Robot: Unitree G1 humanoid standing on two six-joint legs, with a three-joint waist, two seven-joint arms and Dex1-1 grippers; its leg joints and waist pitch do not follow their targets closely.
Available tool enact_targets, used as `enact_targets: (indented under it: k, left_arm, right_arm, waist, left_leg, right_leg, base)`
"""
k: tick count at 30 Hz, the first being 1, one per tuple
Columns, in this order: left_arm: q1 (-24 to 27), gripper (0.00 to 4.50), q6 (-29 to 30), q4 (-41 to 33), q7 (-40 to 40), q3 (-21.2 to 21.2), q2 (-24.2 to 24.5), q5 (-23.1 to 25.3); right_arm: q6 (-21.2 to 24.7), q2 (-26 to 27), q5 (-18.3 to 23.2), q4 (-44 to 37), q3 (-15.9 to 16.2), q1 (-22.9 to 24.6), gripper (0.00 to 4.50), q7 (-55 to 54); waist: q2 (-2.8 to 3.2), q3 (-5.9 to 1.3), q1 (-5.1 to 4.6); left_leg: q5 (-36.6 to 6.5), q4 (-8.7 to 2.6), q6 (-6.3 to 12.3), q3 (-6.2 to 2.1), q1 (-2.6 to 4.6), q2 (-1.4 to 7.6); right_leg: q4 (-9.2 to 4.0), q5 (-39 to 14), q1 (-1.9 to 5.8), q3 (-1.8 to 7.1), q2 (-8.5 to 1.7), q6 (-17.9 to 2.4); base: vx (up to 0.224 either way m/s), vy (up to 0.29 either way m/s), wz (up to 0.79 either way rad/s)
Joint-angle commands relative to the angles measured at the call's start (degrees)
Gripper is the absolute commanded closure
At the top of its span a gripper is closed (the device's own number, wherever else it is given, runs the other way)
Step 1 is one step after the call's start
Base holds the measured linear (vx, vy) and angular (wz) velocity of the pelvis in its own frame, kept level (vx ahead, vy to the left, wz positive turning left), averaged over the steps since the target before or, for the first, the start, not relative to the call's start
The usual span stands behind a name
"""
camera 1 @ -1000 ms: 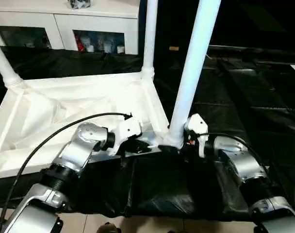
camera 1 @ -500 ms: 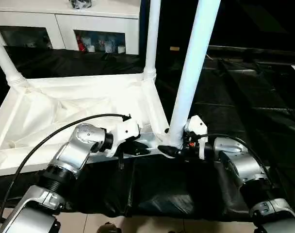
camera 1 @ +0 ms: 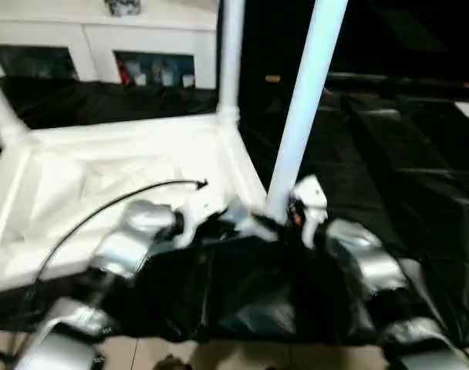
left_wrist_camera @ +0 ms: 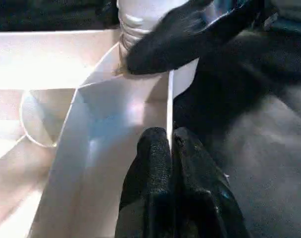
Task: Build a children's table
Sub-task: Rotate leg to tighten
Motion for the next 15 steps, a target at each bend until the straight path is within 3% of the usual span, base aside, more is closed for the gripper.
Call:
enact_targets:
  k: [1,4,6,7,8,11,12,15]
  left_arm:
    - [-1.91,4.50,0.32,-0.63,3.69,0.49,-2.52,-0.27]
    - [-3.57,4.50,1.35,2.03,11.50,1.19,-7.08,0.85]
    - [-4.29,4.50,0.97,3.30,14.85,1.23,-9.54,1.53]
    - [-4.54,4.50,0.35,3.98,15.48,0.83,-10.25,1.90]
    - [-4.71,4.50,-0.39,4.64,15.81,0.37,-10.57,2.32]
    - [-4.37,4.50,-1.26,4.67,15.01,-0.01,-10.29,2.29]
    - [-3.97,4.50,-1.93,4.31,13.87,-0.24,-9.93,2.14]
    - [-2.21,4.50,-3.92,2.07,8.63,-1.17,-7.87,0.92]
  right_arm:
    - [2.13,1.38,-1.59,3.96,0.42,0.01,1.74,-5.38]
    - [2.42,5.36,-1.68,8.69,-2.06,-2.87,1.74,-16.19]
    - [1.67,7.12,-3.58,11.21,-1.53,-4.33,1.74,-21.12]
    - [0.82,7.84,-3.96,12.34,-1.36,-4.91,1.39,-21.74]
    - [0.05,8.44,-3.90,13.08,-1.37,-5.29,1.19,-21.56]
    - [-0.24,9.17,-1.69,12.30,-2.32,-5.06,0.98,-18.17]
    - [-0.38,9.06,-1.33,11.66,-2.21,-4.86,0.70,-16.56]
    - [-1.92,6.90,-2.28,9.99,-0.27,-4.08,0.58,-11.57]
  waist:
    - [0.52,-4.02,-0.10]
    - [0.55,-3.95,-0.37]
    - [0.74,-4.03,-0.45]
    - [0.58,-3.94,-0.56]
    - [0.51,-4.04,-0.52]
    - [0.63,-4.22,-0.44]
    - [0.66,-4.29,-0.36]
    - [0.73,-4.37,-0.29]
  left_leg:
    - [-19.34,-4.09,-1.22,-0.60,0.97,1.22]
    - [-19.58,-4.01,-0.96,-0.59,1.07,1.07]
    - [-19.99,-3.94,-0.67,-0.60,1.12,1.08]
    - [-20.01,-4.00,-0.66,-0.59,0.96,1.04]
    - [-20.27,-3.91,-0.47,-0.57,1.17,0.92]
    - [-19.28,-4.04,0.55,-0.62,0.64,0.98]
    - [-18.97,-4.06,0.77,-0.55,0.70,1.05]
    - [-18.47,-4.09,1.10,-0.51,0.55,1.12]
  right_leg:
    - [-5.13,-25.67,2.45,2.69,-4.24,-8.34]
    - [-5.50,-26.89,2.29,2.61,-4.22,-7.41]
    - [-5.66,-27.47,2.14,2.56,-4.23,-6.92]
    - [-5.75,-27.56,2.14,2.50,-4.15,-6.77]
    - [-5.83,-28.14,2.10,2.40,-4.15,-6.34]
    - [-5.61,-26.82,2.44,2.49,-4.21,-5.88]
    - [-5.56,-25.78,2.36,2.55,-4.13,-6.03]
    - [-5.34,-24.04,2.49,2.63,-4.15,-6.75]
  base:
    - [0.000,0.000,0.00]
    - [0.000,0.000,0.00]
    - [0.000,0.000,0.00]
    - [0.000,0.000,0.00]
    - [0.000,0.000,0.00]
    - [0.000,0.000,0.00]
    - [0.000,0.000,0.00]
    - [0.000,0.000,0.00]
